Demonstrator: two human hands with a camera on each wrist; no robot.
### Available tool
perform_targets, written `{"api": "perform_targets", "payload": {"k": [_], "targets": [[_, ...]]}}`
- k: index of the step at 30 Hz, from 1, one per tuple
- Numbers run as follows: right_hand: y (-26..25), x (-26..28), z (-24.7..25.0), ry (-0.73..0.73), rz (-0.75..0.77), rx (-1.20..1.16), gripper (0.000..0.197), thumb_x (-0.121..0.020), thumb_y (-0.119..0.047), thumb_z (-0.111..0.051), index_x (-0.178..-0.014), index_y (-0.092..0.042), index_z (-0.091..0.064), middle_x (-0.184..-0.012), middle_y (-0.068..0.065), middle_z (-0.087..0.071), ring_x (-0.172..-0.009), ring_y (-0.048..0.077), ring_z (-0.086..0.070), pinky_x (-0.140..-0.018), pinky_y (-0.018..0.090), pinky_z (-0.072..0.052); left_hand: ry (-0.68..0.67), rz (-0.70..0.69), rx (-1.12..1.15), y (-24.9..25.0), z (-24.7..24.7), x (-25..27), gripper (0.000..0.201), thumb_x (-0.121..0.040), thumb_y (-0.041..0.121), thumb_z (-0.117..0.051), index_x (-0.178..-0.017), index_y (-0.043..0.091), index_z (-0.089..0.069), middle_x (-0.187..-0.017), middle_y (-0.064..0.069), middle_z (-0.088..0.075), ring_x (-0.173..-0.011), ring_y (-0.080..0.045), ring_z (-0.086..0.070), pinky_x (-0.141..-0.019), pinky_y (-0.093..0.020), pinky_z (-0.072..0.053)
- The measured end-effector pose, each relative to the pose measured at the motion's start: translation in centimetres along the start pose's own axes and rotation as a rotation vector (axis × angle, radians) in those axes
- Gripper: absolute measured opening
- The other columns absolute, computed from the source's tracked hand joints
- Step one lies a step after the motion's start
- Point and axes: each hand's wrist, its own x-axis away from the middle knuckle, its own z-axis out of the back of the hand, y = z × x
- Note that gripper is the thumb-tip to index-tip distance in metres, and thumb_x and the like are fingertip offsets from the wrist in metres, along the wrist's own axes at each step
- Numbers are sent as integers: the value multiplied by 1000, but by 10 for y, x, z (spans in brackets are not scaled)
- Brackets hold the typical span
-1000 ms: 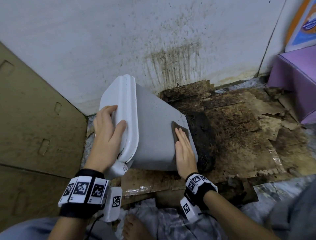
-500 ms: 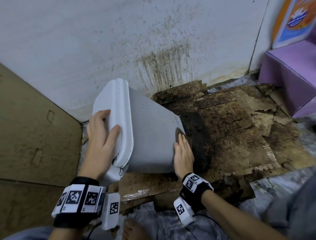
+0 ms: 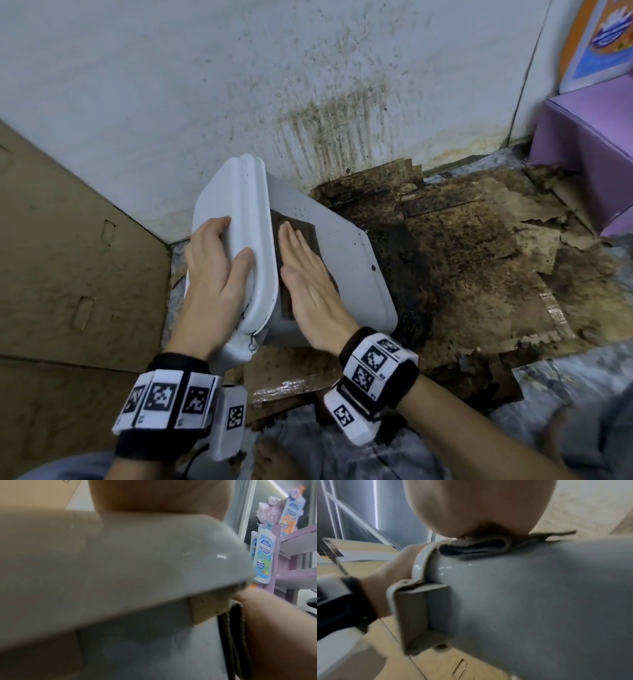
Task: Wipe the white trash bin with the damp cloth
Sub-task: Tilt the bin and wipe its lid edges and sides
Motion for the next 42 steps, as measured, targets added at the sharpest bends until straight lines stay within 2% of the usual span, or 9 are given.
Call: {"api": "perform_targets", "payload": {"k": [7, 13, 17, 24, 27, 29, 33, 37, 42], "targets": [[22, -50, 17, -133, 41, 92, 58, -108, -32, -13, -159, -21, 14, -167, -5, 20, -152, 6, 21, -127, 38, 6, -11, 16, 11, -1, 2, 2, 57, -98, 44, -37, -150, 21, -31, -144, 6, -33, -135, 1, -23, -118, -34, -23], [38, -91, 34, -226, 68, 195, 58, -110, -32, -13, -158, -16, 16, -167, -1, 22, -153, 10, 22, -126, 34, 9, -17, 19, 22, -4, 4, 3, 54, -99, 42, -37, -149, 22, -31, -143, 13, -32, -137, -2, -22, -115, -32, -23], [57, -94, 43, -257, 21, 193, 58, -111, -31, -15, -158, -15, 17, -166, -1, 24, -152, 10, 23, -123, 25, 13, -17, 14, 23, -6, 5, 4, 53, -98, 43, -38, -148, 25, -31, -140, 18, -32, -137, -4, -23, -113, -30, -22], [116, -81, 63, -251, -252, 167, 59, -111, -30, -18, -159, -20, 16, -166, -5, 25, -152, 7, 22, -120, 23, 13, -3, -4, 43, -16, 8, 3, 53, -97, 50, -37, -145, 30, -33, -137, 24, -32, -137, 5, -23, -116, -30, -23], [136, -74, 71, -241, -391, 130, 59, -111, -30, -18, -159, -20, 15, -166, -4, 24, -152, 8, 22, -125, 33, 10, -8, -14, 55, -15, 8, 3, 51, -97, 50, -38, -144, 32, -33, -136, 26, -32, -138, 4, -24, -116, -30, -24], [139, -70, 76, -209, -477, 82, 59, -111, -31, -19, -159, -19, 13, -167, -4, 22, -153, 9, 20, -125, 34, 8, -12, -21, 59, -13, 7, 2, 51, -98, 47, -39, -145, 30, -34, -137, 25, -33, -139, 4, -25, -116, -30, -24], [132, -66, 77, -213, -529, 113, 53, -112, -22, -19, -158, 2, -7, -168, 3, 18, -155, 17, 18, -123, 33, 4, -11, -17, 62, -12, 6, 2, 51, -98, 45, -40, -145, 28, -35, -139, 21, -34, -138, 4, -25, -116, -30, -24], [133, -63, 73, -165, -507, 88, 62, -110, -37, -20, -160, -21, 12, -168, -1, 19, -155, 14, 14, -124, 37, 2, -10, -15, 44, -11, 6, 2, 51, -98, 45, -40, -145, 27, -34, -140, 19, -33, -139, 1, -25, -117, -33, -25], [124, -54, 58, -141, -481, 97, 64, -108, -45, -18, -159, -25, 14, -168, -4, 20, -154, 15, 19, -126, 46, 6, -18, -26, 28, -3, 1, 0, 50, -97, 46, -39, -144, 29, -33, -136, 20, -32, -137, -2, -24, -113, -27, -23]]}}
